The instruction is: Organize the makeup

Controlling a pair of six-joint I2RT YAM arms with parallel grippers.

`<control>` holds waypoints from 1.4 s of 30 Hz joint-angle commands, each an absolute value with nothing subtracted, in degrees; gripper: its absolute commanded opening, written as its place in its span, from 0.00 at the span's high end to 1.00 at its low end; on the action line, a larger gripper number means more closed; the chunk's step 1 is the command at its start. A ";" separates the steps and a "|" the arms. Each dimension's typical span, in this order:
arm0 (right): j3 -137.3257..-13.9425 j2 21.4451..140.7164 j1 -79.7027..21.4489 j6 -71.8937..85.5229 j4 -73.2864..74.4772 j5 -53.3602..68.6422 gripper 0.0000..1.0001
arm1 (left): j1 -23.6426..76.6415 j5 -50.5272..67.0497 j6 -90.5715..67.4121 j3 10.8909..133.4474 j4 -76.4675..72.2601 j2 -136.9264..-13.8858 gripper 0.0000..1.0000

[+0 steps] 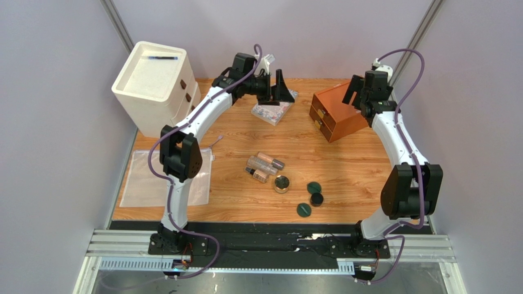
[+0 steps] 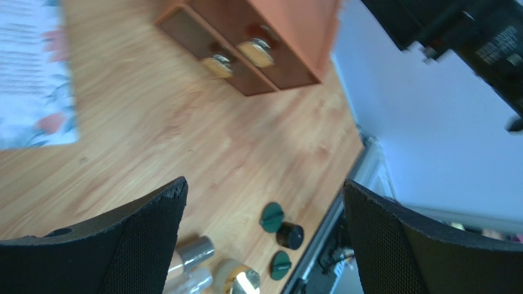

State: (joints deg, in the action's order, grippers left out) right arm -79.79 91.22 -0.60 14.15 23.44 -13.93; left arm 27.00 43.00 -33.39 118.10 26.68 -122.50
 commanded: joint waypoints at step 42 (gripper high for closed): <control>-89.65 106.96 4.13 18.81 30.94 7.29 1.00 | 35.42 43.51 -81.54 134.31 -6.67 -153.10 0.28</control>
State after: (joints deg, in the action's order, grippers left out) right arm -89.54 105.25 4.32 19.64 26.74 4.97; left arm 34.74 45.12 -76.03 132.42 -1.41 -152.31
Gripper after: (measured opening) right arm 0.002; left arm 0.720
